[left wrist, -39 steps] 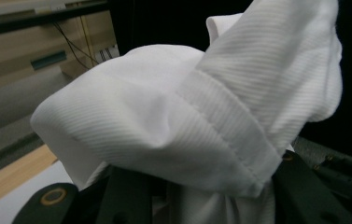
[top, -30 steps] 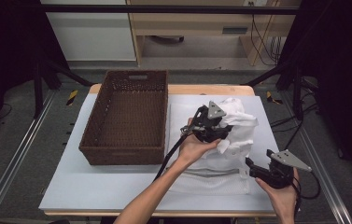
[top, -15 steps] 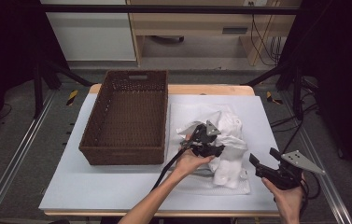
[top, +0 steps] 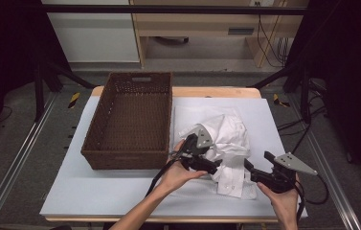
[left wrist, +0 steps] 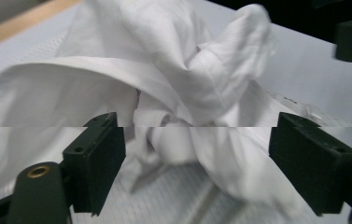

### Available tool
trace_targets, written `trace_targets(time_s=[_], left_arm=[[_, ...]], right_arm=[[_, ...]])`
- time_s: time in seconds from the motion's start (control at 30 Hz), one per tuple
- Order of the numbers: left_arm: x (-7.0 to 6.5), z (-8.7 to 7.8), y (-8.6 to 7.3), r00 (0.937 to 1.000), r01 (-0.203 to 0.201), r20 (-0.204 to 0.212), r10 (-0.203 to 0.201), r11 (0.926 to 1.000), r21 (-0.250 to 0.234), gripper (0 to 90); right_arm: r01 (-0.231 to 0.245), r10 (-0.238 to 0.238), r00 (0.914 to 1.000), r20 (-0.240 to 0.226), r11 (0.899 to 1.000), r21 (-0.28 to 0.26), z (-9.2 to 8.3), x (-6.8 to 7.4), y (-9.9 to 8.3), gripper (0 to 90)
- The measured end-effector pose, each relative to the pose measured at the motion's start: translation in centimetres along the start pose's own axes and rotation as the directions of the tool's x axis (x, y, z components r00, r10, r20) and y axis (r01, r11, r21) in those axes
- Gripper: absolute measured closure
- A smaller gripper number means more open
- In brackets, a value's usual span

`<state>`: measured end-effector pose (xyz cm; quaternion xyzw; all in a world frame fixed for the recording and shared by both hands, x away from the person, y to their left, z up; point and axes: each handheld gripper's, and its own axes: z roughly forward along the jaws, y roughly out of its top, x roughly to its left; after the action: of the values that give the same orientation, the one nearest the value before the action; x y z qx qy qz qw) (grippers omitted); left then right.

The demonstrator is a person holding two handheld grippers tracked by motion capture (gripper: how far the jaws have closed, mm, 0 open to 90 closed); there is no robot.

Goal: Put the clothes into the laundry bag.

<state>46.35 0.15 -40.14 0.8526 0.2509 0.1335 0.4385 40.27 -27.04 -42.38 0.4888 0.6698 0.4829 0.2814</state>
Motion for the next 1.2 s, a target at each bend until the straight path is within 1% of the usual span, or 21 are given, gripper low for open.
trace_targets(time_s=[0.1,0.17,0.23,0.3,0.33,0.4,0.43,0.5,0.57,0.6,0.63,0.67,0.7,0.73,0.77,0.8,0.87,0.93,1.03,1.17,1.2], left_arm=[[-0.3,-1.7,-2.0,0.9999,0.005,0.012,-0.005,1.0000,-0.008,29.1],[-0.5,-2.4,-3.4,1.0000,0.007,-0.005,-0.008,0.9999,-0.011,37.8],[-0.6,-2.8,-4.8,0.9999,0.015,0.006,-0.015,0.9999,0.008,43.9],[-0.7,-3.2,-6.1,1.0000,-0.007,-0.001,0.007,1.0000,-0.002,50.2],[-0.8,-3.2,-6.7,0.9999,-0.017,-0.001,0.017,0.9996,0.021,53.6],[-0.7,-3.2,-7.7,0.9989,-0.021,-0.040,0.023,0.9979,0.061,56.7],[-0.5,-3.3,-8.1,0.9990,-0.015,-0.040,0.017,0.9979,0.063,58.5],[-0.1,-3.5,-9.0,0.9995,0.028,-0.013,-0.028,0.9978,0.061,62.4],[-0.1,-3.6,-9.7,0.9994,0.031,-0.017,-0.030,0.9953,0.092,68.2],[0.0,-3.5,-10.0,0.9993,0.037,0.000,-0.037,0.9940,0.103,70.2],[-0.1,-3.5,-10.4,0.9996,0.029,0.000,-0.029,0.9942,0.104,78.0],[-0.1,-3.4,-10.7,0.9997,0.023,-0.008,-0.022,0.9942,0.105,78.0],[-0.1,-3.3,-10.9,0.9998,0.020,-0.003,-0.020,0.9941,0.107,82.4],[-0.1,-3.2,-11.2,0.9999,0.015,0.000,-0.015,0.9942,0.106,82.4],[-0.2,-3.1,-11.4,0.9998,0.009,-0.016,-0.008,0.9949,0.101,83.7],[-0.1,-3.0,-11.5,0.9999,0.008,-0.011,-0.007,0.9950,0.100,86.3],[-0.1,-2.7,-11.6,0.9999,0.009,-0.013,-0.007,0.9943,0.106,86.4],[-0.1,-2.4,-11.7,0.9999,0.007,-0.013,-0.006,0.9938,0.111,87.2],[-0.2,-2.3,-11.7,0.9998,0.009,-0.019,-0.007,0.9945,0.105,87.3],[-0.1,-2.3,-11.8,0.9998,0.010,-0.019,-0.008,0.9950,0.099,87.2],[-0.2,-2.3,-11.9,0.9997,0.015,-0.021,-0.013,0.9954,0.095,86.7]], right_arm=[[0.008,-0.008,0.9997,-0.023,1.000,-0.014,0.4,0.7,0.3,15.0],[0.017,-0.018,0.9986,-0.049,1.000,-0.018,0.8,1.4,0.7,13.8],[0.039,-0.039,0.9970,-0.066,0.999,-0.007,1.5,2.2,1.3,11.2],[0.058,-0.057,0.9956,-0.074,0.998,0.003,2.3,3.0,2.0,9.1],[0.061,-0.061,0.9951,-0.078,0.998,0.000,2.7,3.3,2.4,8.2],[0.062,-0.062,0.9943,-0.086,0.998,-0.006,3.6,3.9,3.0,7.5],[0.060,-0.059,0.9946,-0.085,0.998,0.006,4.2,4.2,3.2,6.5],[0.076,-0.073,0.9936,-0.087,0.997,0.030,5.5,5.0,3.4,6.4],[0.089,-0.084,0.9929,-0.085,0.994,0.061,7.0,5.8,3.2,6.0],[0.097,-0.091,0.9927,-0.080,0.992,0.080,7.8,6.0,3.0,6.2],[0.095,-0.086,0.9936,-0.073,0.986,0.138,9.6,6.1,2.2,6.9],[0.095,-0.086,0.9936,-0.073,0.986,0.138,9.6,6.1,2.2,6.9],[0.091,-0.082,0.9949,-0.059,0.979,0.180,10.9,5.9,1.3,7.4],[0.091,-0.082,0.9949,-0.059,0.979,0.180,10.9,5.9,1.3,7.4],[0.088,-0.077,0.9950,-0.063,0.976,0.200,11.6,5.8,0.8,7.8],[0.087,-0.075,0.9949,-0.067,0.975,0.206,12.3,5.9,0.3,8.5],[0.091,-0.079,0.9948,-0.063,0.974,0.208,12.5,6.0,0.1,9.7],[0.100,-0.091,0.9945,-0.051,0.970,0.220,12.8,6.1,0.0,15.0],[0.129,-0.133,0.9911,-0.002,0.958,0.257,13.1,6.0,-0.6,29.7],[0.157,-0.183,0.9808,0.068,0.947,0.281,13.0,5.7,-0.9,62.3],[0.156,-0.183,0.9803,0.075,0.949,0.275,12.9,5.6,-0.9,73.0]])
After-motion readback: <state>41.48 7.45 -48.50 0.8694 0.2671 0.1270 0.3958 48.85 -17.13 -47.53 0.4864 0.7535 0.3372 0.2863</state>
